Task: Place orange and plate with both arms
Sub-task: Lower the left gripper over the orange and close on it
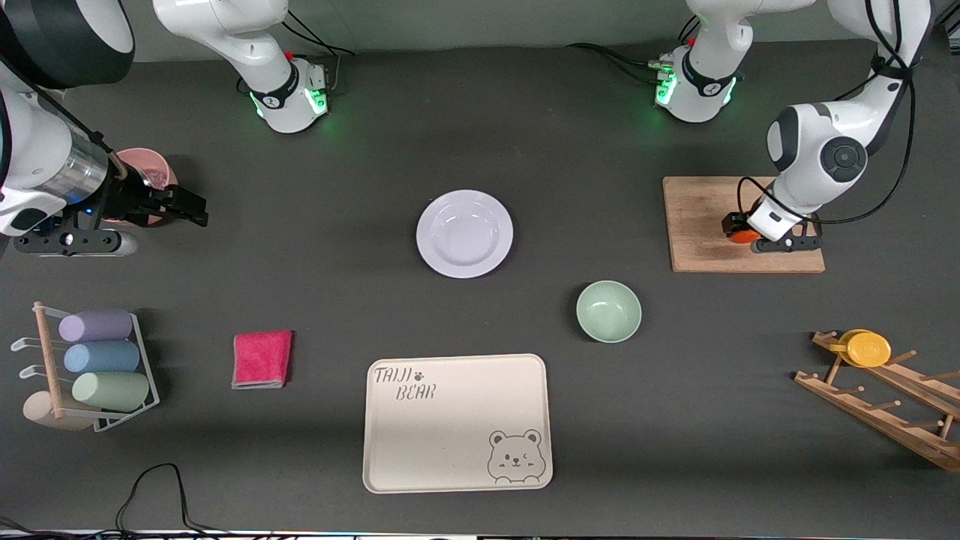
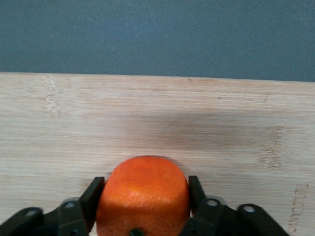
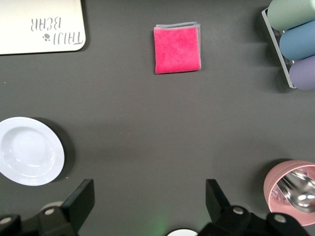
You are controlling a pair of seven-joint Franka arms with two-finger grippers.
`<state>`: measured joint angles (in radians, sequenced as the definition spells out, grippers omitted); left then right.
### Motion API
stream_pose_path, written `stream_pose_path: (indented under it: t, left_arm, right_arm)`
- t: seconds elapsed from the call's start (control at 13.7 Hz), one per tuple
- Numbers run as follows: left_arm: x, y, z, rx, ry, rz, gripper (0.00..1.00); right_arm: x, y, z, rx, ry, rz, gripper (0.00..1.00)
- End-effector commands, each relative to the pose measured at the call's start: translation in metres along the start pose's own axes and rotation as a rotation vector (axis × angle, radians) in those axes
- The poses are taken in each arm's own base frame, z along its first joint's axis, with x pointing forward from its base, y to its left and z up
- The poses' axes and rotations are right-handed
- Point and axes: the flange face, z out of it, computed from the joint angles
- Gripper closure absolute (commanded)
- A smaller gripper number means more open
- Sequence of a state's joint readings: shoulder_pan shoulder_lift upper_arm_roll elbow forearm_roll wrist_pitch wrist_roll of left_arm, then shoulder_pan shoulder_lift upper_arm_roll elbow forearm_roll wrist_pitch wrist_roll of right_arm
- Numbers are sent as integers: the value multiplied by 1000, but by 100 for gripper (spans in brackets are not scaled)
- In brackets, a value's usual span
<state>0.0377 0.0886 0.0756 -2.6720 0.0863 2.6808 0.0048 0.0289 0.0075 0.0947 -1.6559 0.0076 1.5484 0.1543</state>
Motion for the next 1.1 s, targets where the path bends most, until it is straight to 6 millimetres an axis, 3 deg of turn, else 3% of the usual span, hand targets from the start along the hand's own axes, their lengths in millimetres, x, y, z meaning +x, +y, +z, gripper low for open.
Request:
stream_pose_path:
  t: [0.0, 0.29, 0.51, 0.8, 1.02]
  left_arm:
    - [-1, -2, -2, 4, 9, 15, 100]
    - [-1, -2, -2, 4, 4, 16, 100]
    - [1, -3, -19, 5, 17, 16, 100]
    - [11, -4, -80, 12, -15, 3, 100]
    - [33, -7, -149, 24, -66, -3, 100]
  right_arm:
    - [-7, -3, -6, 12, 4, 20, 0]
    - [-7, -2, -7, 6, 7, 15, 0]
    - [-7, 0, -6, 3, 3, 15, 0]
    - [-6, -1, -4, 4, -1, 23, 0]
    - [-7, -1, 1, 0, -13, 23, 0]
